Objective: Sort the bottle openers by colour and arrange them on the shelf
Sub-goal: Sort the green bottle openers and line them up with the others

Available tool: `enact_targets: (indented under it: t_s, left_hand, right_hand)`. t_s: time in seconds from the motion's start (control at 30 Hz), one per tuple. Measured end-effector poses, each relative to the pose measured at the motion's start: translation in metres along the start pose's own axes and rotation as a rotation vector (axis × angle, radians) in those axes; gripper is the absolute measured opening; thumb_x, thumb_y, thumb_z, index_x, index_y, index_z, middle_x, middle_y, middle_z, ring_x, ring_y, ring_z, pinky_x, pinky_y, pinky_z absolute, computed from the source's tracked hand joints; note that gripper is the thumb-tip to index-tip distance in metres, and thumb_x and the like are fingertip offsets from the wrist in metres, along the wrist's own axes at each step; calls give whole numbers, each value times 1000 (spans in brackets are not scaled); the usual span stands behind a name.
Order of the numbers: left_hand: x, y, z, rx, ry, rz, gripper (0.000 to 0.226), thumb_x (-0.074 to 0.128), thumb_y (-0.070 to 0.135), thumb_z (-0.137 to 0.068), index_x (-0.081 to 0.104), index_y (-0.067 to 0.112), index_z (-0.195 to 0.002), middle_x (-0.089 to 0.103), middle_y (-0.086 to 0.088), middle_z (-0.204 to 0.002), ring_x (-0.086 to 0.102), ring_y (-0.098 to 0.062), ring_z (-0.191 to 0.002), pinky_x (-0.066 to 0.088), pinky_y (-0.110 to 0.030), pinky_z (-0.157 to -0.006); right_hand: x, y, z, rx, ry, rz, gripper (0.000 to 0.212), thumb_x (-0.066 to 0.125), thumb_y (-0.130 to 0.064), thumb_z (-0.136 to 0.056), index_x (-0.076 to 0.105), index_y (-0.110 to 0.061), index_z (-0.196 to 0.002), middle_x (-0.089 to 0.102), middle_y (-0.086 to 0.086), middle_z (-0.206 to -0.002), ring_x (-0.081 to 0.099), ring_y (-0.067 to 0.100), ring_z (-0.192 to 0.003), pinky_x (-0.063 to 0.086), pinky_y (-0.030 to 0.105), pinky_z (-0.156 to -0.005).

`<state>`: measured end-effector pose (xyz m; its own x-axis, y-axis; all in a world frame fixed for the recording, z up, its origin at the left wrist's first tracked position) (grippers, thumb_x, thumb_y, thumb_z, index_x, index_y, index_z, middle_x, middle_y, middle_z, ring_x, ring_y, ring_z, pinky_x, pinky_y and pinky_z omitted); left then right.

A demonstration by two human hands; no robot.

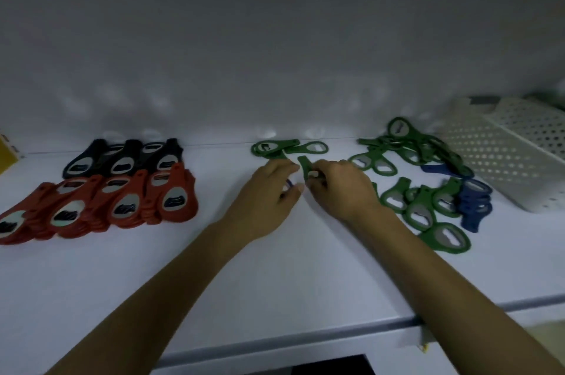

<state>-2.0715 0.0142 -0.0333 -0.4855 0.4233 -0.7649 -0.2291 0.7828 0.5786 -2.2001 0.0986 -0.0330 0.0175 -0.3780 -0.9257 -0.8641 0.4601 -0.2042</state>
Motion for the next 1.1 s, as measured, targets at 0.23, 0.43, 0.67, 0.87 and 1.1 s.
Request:
enact_targets:
  t_s: [0.23,0.43,0.67,0.87,1.1]
  left_hand:
    - [16,-1,-12,-164,248,436,10,55,20,-93,65,22,-91,67,4,-85,64,-14,-78,52,-26,-73]
    - [11,-23,-7,-279,346,679,23,53,11,-93,64,27,-80,69,9,-77,62,-6,-67,50,-18,-61]
    - [11,-18,-8,-340,348,918,19,49,30,-96,66,24,-91,70,-2,-90,69,-13,-79,56,-29,-73]
    - [-9,-24,-13,-459,491,1144,22,48,27,-97,64,15,-104,73,-3,-86,70,-16,-75,54,-24,-56]
    - [-18,-41,-19,-591,595,1224,16,44,18,-100,59,13,-103,70,-7,-86,67,-12,-58,54,-21,-55]
  right_hand:
    - [0,5,10,-9,60,49,25,48,-38,-91,61,-16,-95,64,7,-84,60,28,-81,34,30,-57]
    - [5,-10,14,-74,26,86,39,50,-52,-88,52,-15,-75,54,2,-79,48,19,-81,28,27,-63]
    - [-21,-20,-5,43,317,-316,20,50,-9,-91,61,-4,-75,63,10,-63,53,26,-52,42,34,-50]
    - [-7,-57,-18,-283,39,-577,34,43,-29,-88,69,-10,-77,69,1,-73,61,18,-61,48,32,-56]
    - [40,-22,-58,-156,-82,-221,53,56,-29,-93,42,-12,-141,58,10,-126,54,28,-113,43,33,-90]
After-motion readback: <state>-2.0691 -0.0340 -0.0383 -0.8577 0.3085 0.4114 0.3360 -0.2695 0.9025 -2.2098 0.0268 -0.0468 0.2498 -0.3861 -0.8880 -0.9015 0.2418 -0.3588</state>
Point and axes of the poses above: each hand's wrist, its own z-axis away from the middle knuckle, its own x-axis out of the palm, y = z × x, the point moved 2 cm from there along -z, towards the middle knuckle
